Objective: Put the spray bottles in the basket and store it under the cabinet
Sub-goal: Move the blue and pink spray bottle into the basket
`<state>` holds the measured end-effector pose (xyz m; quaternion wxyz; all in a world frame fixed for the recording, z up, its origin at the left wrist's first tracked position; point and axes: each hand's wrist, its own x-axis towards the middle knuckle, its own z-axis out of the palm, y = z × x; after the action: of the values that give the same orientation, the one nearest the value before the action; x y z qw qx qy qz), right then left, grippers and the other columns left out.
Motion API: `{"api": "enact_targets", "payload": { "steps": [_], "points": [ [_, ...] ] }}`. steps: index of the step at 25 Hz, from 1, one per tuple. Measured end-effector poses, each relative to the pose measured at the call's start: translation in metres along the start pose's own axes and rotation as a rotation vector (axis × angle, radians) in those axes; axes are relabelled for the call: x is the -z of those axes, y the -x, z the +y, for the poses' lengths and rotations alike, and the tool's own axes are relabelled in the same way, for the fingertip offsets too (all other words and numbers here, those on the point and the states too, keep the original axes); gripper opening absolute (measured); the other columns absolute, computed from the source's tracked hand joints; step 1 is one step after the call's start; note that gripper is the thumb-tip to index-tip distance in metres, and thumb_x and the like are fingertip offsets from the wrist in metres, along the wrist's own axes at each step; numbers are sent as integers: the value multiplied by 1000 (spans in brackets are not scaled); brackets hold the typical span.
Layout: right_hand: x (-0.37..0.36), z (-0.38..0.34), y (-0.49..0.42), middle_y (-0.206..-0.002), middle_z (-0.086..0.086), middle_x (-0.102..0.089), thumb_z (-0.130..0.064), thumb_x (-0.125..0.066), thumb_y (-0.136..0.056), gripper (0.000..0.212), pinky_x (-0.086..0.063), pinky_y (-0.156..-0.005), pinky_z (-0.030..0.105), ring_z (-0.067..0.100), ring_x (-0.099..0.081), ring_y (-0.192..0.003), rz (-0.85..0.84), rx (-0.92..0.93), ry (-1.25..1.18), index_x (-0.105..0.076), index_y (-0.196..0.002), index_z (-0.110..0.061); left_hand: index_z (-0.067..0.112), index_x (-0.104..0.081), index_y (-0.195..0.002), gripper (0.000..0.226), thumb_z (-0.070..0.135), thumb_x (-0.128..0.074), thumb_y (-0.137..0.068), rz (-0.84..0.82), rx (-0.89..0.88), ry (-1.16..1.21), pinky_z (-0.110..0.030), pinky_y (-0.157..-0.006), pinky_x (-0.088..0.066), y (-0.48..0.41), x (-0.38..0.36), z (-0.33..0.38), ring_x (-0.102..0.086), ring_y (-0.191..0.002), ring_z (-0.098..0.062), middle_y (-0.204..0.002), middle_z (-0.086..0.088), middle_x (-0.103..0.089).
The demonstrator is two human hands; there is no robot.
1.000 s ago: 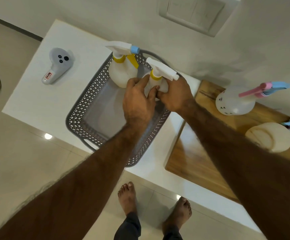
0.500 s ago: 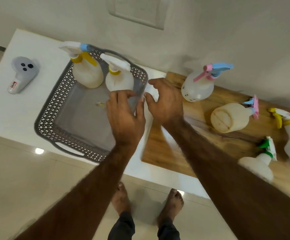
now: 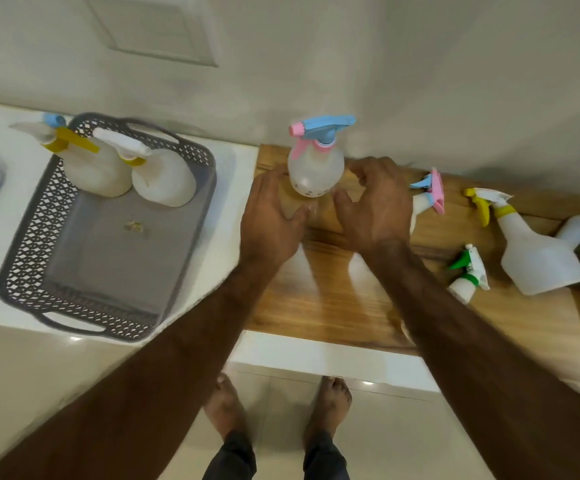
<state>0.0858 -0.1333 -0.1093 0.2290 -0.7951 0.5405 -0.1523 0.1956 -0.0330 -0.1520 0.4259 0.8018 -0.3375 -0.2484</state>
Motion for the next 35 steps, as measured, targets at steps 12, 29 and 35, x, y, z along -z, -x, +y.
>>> {"api": "enact_targets", "payload": {
  "steps": [12,29,35],
  "points": [
    [-43,-8,-38,-123,5,-67,-55,-73,-76,68,-47,-86,34,29,-62,-114,-263,-116,55,-52,-128,-17,18,-50,-150,64,15,-68,-90,-157,37,-41,-33,-106,-55,-58,-17,-11,-65,-125,-20,-140,-1,-67],
    [-63,-25,-10,-128,7,-57,-54,-77,-73,81,-38,-78,29,27,-60,-112,-109,-210,1,-45,-137,-15,22,-51,-148,65,22,-72,-87,-52,-12,-75,-42,-102,-60,-8,-19,-29,-64,-123,-17,-133,4,-67],
    [-49,-44,-3,-118,3,-63,-50,-77,-69,75,-50,-84,34,24,-63,-106,-100,-56,-37,-52,-130,-16,15,-47,-153,75,13,-73,-82,-46,-7,-58,-42,-112,-53,-16,8,-27,-60,-132,-24,-146,-6,-60]
  ]
}}
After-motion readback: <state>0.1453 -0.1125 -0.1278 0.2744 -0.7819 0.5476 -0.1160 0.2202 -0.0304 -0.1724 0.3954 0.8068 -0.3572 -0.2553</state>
